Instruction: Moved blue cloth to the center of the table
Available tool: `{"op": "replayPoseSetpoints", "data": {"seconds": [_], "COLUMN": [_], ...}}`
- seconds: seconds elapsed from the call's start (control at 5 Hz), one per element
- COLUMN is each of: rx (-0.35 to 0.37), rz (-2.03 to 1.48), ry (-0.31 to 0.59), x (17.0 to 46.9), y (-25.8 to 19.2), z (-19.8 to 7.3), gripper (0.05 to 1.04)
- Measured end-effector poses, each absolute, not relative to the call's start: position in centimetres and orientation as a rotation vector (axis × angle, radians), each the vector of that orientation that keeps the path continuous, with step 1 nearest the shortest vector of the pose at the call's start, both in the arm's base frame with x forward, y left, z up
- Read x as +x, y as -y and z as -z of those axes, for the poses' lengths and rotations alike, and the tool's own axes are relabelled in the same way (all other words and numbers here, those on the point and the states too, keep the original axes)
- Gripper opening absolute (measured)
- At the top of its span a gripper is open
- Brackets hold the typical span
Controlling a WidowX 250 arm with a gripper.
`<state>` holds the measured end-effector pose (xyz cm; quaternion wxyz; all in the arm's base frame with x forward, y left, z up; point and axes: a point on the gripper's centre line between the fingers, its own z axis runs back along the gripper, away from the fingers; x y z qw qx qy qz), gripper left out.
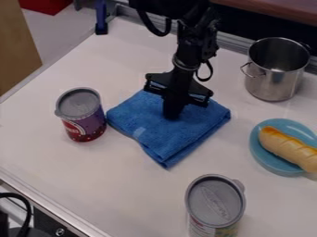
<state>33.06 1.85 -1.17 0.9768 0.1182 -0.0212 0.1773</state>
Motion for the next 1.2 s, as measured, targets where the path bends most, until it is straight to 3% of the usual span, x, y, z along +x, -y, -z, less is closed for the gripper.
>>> {"op": "replayPoseSetpoints", "data": {"seconds": [0.6, 1.2], "rx": [0.228, 0.045], "rz": [-0.597, -0.502], "ry": [0.020, 0.039], "x": [33.6, 30.9], "y": [-0.5, 2.6], "z": [1.8, 1.3], "gripper": [0.052, 0.052]}}
